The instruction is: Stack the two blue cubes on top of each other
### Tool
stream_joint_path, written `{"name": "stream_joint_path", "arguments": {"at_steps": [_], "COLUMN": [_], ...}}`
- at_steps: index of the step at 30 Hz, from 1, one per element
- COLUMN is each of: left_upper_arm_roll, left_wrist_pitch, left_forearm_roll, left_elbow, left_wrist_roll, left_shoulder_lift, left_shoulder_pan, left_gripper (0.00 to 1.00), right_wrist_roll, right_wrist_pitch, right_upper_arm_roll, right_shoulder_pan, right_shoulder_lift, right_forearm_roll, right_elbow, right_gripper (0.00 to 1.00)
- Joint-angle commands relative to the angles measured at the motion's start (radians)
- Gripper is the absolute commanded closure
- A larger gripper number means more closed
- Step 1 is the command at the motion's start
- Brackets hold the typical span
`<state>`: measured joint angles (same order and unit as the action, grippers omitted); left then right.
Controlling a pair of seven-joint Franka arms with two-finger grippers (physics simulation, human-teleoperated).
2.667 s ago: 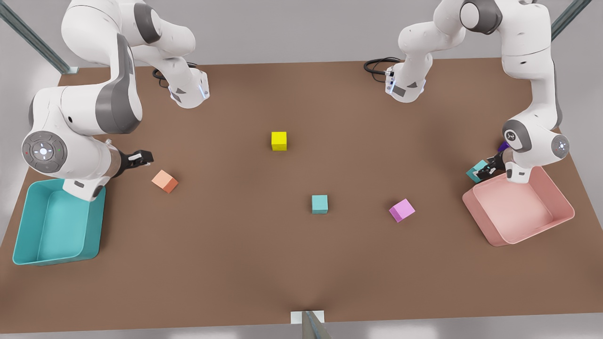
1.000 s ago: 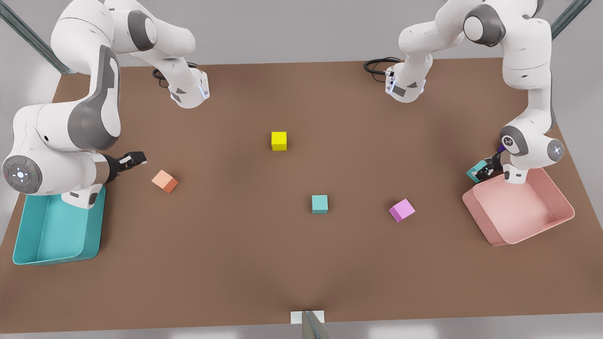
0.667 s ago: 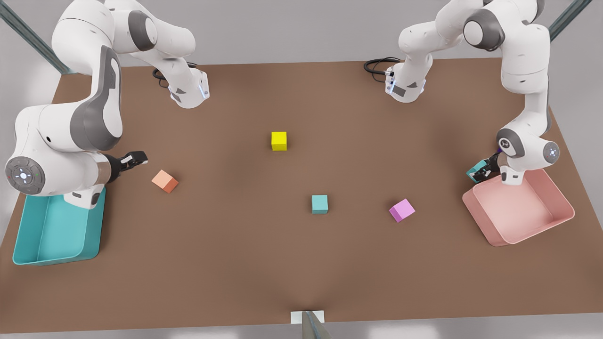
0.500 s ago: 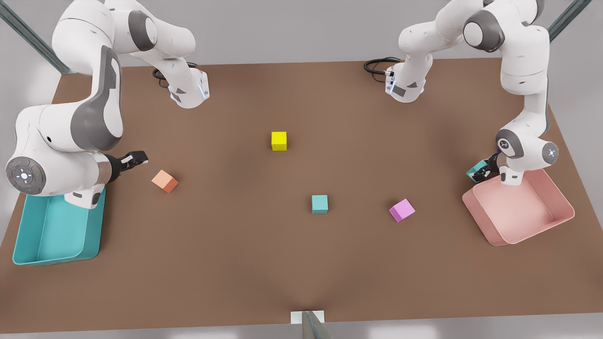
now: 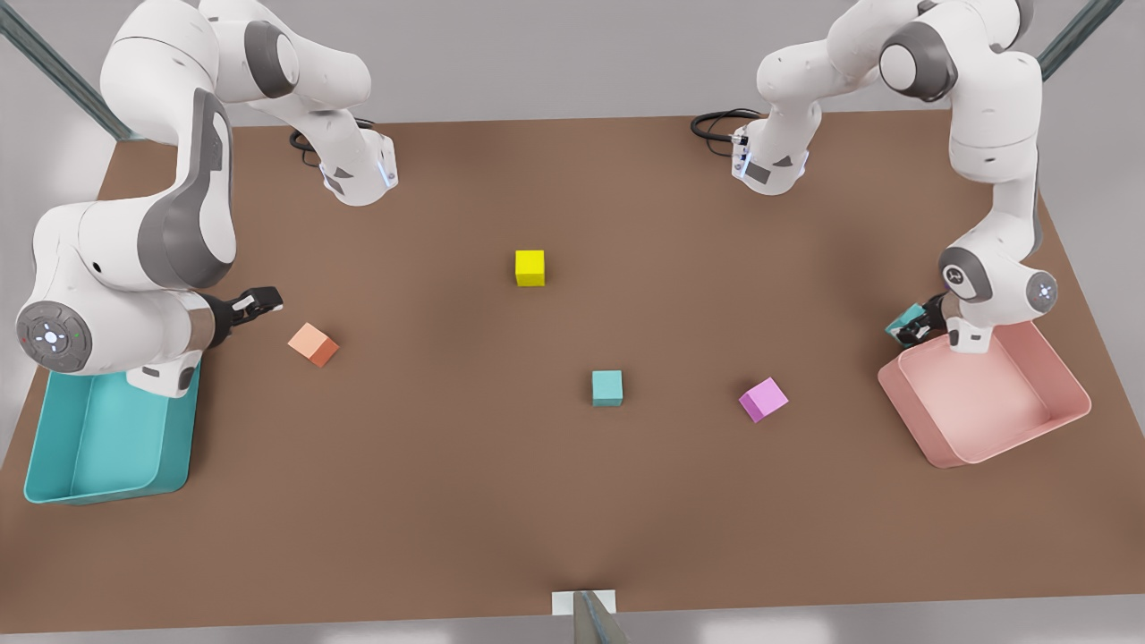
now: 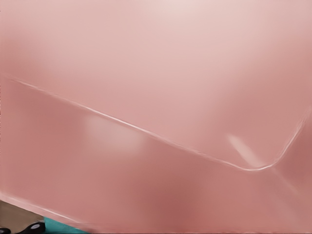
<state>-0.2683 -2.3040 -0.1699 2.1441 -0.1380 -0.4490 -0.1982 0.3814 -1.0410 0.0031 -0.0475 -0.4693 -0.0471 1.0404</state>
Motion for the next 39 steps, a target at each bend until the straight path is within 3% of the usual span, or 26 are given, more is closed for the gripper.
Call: {"name": "stream_joint_path", "arguments": {"at_steps": [1, 7, 9, 11, 14, 20, 24, 39], "left_upper_arm_roll": [0.0, 0.011, 0.126, 0.282, 0.394, 0.393, 0.385, 0.388], "left_wrist_pitch": [0.081, 0.265, 0.339, 0.426, 0.537, 0.529, 0.42, 0.399], "left_forearm_roll": [-0.031, -0.091, -0.088, -0.062, 0.007, 0.101, 0.101, 0.098], "left_elbow": [0.0, 0.059, 0.037, -0.13, -0.427, -0.975, -0.998, -0.989], "left_wrist_roll": [-0.018, -0.126, -0.308, -0.452, -0.474, -0.521, -0.629, -0.644], "left_shoulder_lift": [0.027, 0.11, 0.202, 0.21, 0.193, -0.25, -0.335, -0.413], "left_shoulder_pan": [0.008, 0.062, 0.115, 0.135, 0.187, 0.549, 0.701, 0.737], "left_gripper": [0.26, 0.27, 0.27, 0.27, 0.27, 0.27, 0.27, 0.27], "right_wrist_roll": [0.004, 0.004, 0.004, 0.002, -0.013, -0.007, -0.145, -0.147], "right_wrist_pitch": [0.002, 0.007, 0.007, 0.007, -0.03, -0.198, -0.243, -0.243], "right_upper_arm_roll": [0.0, 0.0, 0.0, -0.002, -0.011, -0.061, -0.054, -0.058], "right_shoulder_pan": [0.0, 0.0, 0.0, 0.002, 0.011, 0.012, 0.002, -0.003], "right_shoulder_lift": [0.001, 0.001, 0.001, 0.003, 0.011, 0.012, 0.021, 0.014], "right_forearm_roll": [0.0, 0.0, 0.001, 0.003, 0.004, 0.049, 0.053, 0.042], "right_elbow": [0.0, 0.0, 0.0, -0.014, -0.048, -0.062, -0.051, -0.036], "right_gripper": [0.0, 0.0, 0.0, 0.0, 0.0, 0.0, 0.0, 0.0]}}
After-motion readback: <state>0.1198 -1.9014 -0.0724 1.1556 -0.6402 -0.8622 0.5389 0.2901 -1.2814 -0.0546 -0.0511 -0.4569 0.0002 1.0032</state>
